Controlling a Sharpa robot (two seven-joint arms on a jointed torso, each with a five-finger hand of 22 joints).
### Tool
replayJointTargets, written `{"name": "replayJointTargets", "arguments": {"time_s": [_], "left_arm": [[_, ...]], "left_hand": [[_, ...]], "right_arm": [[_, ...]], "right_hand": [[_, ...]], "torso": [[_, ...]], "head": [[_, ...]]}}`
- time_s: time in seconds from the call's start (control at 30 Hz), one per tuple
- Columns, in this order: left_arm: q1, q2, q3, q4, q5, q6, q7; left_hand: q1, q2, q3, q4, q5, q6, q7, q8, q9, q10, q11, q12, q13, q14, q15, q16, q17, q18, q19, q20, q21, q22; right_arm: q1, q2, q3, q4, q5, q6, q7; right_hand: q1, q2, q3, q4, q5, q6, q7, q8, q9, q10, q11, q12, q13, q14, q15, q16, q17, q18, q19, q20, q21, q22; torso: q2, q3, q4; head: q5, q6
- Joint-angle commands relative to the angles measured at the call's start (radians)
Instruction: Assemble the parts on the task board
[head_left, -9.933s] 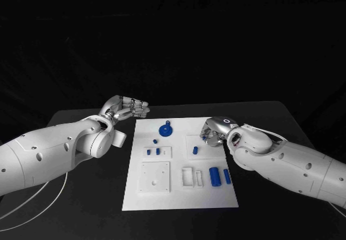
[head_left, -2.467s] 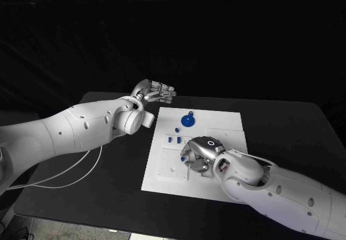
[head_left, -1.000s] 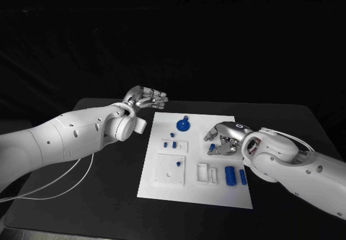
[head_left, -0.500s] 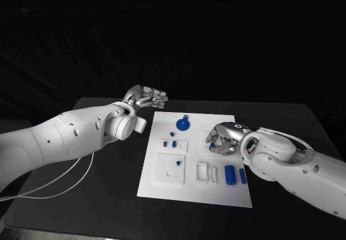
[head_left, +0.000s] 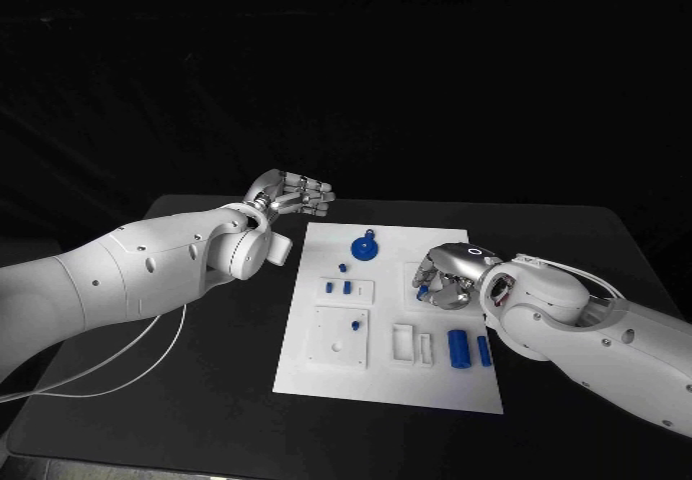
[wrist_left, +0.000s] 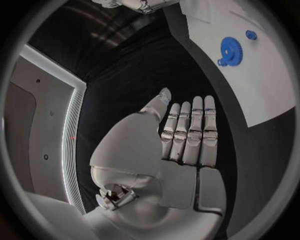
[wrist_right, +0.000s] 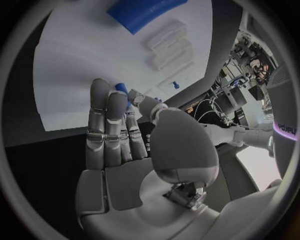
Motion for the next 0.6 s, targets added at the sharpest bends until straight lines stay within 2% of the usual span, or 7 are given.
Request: {"name": "replayJointTargets", "arguments": {"time_s": [0.03,0.43,0.6], "left_arm": [[0.001,0.002,0.001,0.001,0.005,0.015,0.004],[0.001,0.002,0.001,-0.001,0.005,0.016,0.003],[0.001,0.002,0.001,-0.001,0.005,0.016,0.004]], "left_hand": [[0.001,0.004,0.0,0.005,-0.006,-0.001,-0.005,0.001,0.0,0.003,0.002,-0.003,0.0,-0.004,0.002,-0.002,0.001,0.007,-0.005,0.0,0.002,-0.001],[0.002,0.004,0.0,0.005,-0.006,0.0,-0.005,0.001,0.0,-0.001,0.003,-0.003,0.0,-0.008,0.004,-0.002,0.001,0.006,-0.008,0.001,0.001,-0.004],[0.002,0.004,0.0,0.005,-0.006,0.0,-0.005,0.001,0.0,-0.001,0.003,-0.003,0.0,-0.008,0.004,-0.002,0.001,0.006,-0.008,0.001,0.001,-0.004]], "right_arm": [[0.0,0.002,-0.001,-0.003,-0.02,0.015,-0.003],[-0.001,0.005,-0.004,-0.008,-0.036,0.01,-0.005],[-0.001,0.007,-0.005,-0.007,-0.041,0.002,-0.004]], "right_hand": [[-0.009,0.005,0.008,0.002,-0.003,0.015,-0.002,0.002,0.001,0.008,-0.002,-0.005,0.0,0.0,-0.005,0.003,0.001,-0.015,0.036,-0.009,0.003,0.002],[0.005,0.027,0.026,-0.001,-0.01,0.05,-0.008,0.002,0.002,0.039,-0.012,-0.004,0.001,0.0,-0.01,0.001,0.005,-0.026,0.034,-0.016,0.003,0.009],[0.014,0.04,0.02,-0.004,-0.01,0.072,-0.014,0.004,0.002,0.074,-0.022,-0.003,0.002,0.0,-0.017,0.0,0.007,-0.03,0.034,-0.022,0.005,0.013]], "torso": [[0.001,-0.0002,0.0006],[-0.001,-0.0013,0.0002],[-0.001,-0.0013,0.0001]], "head": [[0.0,-0.001],[-0.001,-0.006],[-0.002,-0.006]]}}
